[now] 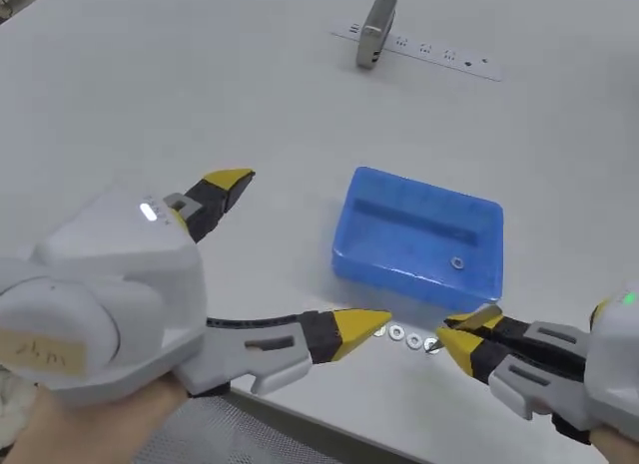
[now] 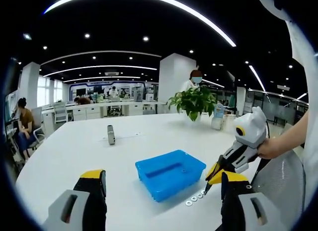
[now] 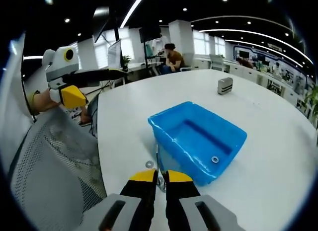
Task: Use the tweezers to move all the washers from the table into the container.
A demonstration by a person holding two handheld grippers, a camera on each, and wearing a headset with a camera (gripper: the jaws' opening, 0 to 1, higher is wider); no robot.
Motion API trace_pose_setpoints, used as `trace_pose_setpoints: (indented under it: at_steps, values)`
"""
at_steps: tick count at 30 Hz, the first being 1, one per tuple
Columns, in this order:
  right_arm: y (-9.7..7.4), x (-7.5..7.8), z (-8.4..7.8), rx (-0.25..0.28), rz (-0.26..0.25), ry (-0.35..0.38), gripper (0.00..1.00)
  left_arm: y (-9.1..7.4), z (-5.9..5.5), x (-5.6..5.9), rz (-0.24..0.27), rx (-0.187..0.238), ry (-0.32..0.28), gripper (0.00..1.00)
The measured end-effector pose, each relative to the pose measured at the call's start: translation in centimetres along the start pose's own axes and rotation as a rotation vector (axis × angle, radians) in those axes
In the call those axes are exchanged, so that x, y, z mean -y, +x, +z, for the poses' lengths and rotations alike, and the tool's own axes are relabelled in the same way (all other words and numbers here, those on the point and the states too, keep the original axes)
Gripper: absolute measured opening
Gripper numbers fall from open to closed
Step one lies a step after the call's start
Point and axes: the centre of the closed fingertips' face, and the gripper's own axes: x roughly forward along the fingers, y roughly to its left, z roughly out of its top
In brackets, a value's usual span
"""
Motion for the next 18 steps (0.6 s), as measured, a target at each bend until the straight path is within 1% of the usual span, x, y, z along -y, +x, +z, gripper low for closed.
trace_pose_setpoints:
  at_steps: [7, 11, 12, 16, 18]
  values:
    - [0.0, 0.1, 0.0, 0.000, -0.009, -0.021, 0.02, 0.0, -0.1, 0.0, 0.000, -0.005, 0.000, 0.98]
    - [0.1, 0.1, 0.0, -0.003, -0.007, -0.016, 0.02, -0.1, 0.2, 0.1, -0.005, 0.012, -0.008, 0.98]
    - [0.1, 0.1, 0.1, -0.005, -0.004, -0.011, 0.02, -0.1, 0.2, 0.1, -0.004, 0.011, -0.007, 0.98]
    - [-0.4, 0.0, 1.0, 0.009, -0.003, -0.014, 0.02, -0.1, 0.1, 0.1, -0.004, 0.006, -0.008, 0.98]
    - [-0.8, 0.0, 1.9, 0.024, -0.006, -0.019, 0.02, -0.1, 0.1, 0.1, -0.004, 0.007, -0.009, 0.98]
